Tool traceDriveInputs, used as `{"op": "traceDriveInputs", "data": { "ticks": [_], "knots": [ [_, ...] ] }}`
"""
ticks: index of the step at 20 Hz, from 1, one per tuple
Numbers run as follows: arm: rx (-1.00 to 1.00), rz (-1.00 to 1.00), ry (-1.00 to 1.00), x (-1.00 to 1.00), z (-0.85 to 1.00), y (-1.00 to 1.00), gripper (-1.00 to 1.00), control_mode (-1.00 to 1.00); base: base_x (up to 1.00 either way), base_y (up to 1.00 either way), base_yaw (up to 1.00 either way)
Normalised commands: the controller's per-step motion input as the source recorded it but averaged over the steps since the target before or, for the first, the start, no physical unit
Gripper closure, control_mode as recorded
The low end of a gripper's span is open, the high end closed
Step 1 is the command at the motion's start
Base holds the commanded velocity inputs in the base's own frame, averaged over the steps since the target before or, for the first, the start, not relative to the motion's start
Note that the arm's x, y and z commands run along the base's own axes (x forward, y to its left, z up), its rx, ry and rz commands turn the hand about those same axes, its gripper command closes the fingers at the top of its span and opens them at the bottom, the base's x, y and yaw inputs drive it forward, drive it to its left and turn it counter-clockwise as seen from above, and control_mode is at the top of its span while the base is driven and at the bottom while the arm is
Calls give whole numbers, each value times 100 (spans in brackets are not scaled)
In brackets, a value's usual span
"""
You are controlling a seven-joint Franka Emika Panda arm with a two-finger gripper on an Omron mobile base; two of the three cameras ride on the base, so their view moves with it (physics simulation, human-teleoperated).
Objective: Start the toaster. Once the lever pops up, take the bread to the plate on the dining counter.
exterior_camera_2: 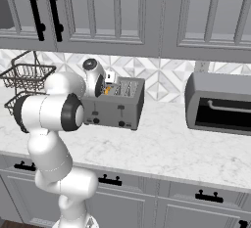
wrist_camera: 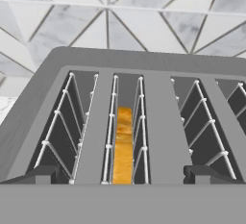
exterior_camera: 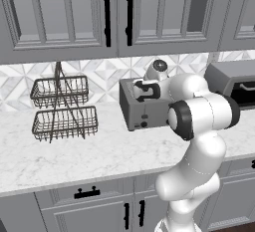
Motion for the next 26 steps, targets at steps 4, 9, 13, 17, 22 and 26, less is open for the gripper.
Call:
{"op": "traceDriveInputs", "data": {
  "ticks": [4, 9, 13, 17, 22, 26],
  "knots": [
    [0, 0, 0, 0, 0, 0, -100, -100, 0, 0, 0],
    [0, 0, 0, 0, 0, 0, -100, -100, 0, 0, 0],
    [0, 0, 0, 0, 0, 0, -100, -100, 0, 0, 0],
    [0, 0, 0, 0, 0, 0, -100, -100, 0, 0, 0],
    [0, 0, 0, 0, 0, 0, -100, -100, 0, 0, 0],
    [0, 0, 0, 0, 0, 0, -100, -100, 0, 0, 0]
  ]
}}
